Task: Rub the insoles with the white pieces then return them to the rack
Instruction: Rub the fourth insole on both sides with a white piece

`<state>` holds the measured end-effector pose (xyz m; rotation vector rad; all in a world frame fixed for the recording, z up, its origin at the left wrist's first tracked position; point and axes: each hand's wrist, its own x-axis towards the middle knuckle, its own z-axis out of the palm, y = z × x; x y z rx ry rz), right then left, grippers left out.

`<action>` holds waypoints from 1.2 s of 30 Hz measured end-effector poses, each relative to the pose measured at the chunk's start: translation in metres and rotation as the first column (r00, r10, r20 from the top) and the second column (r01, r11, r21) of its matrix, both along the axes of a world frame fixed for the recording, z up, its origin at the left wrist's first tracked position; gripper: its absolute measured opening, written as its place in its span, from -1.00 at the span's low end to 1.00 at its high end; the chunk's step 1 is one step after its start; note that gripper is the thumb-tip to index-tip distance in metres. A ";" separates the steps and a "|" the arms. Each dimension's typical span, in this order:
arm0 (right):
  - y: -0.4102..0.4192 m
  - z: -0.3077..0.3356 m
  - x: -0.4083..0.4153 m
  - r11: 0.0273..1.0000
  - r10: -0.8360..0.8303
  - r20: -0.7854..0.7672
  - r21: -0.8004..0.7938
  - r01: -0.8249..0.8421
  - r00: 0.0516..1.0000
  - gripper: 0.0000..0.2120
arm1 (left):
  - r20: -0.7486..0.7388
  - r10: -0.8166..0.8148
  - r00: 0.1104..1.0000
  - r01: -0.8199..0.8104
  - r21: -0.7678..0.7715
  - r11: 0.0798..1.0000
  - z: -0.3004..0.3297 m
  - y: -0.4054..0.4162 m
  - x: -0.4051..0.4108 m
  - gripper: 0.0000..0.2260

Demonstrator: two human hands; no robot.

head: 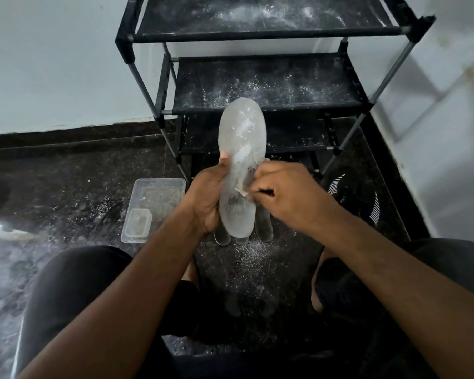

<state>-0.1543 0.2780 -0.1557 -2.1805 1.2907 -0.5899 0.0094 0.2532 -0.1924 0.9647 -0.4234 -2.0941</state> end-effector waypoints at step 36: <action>-0.018 -0.021 -0.018 0.928 -0.291 0.026 -0.235 0.289 0.956 -0.90 | 0.298 -0.046 0.953 0.122 -0.240 0.963 -0.005 0.012 -0.009 -0.63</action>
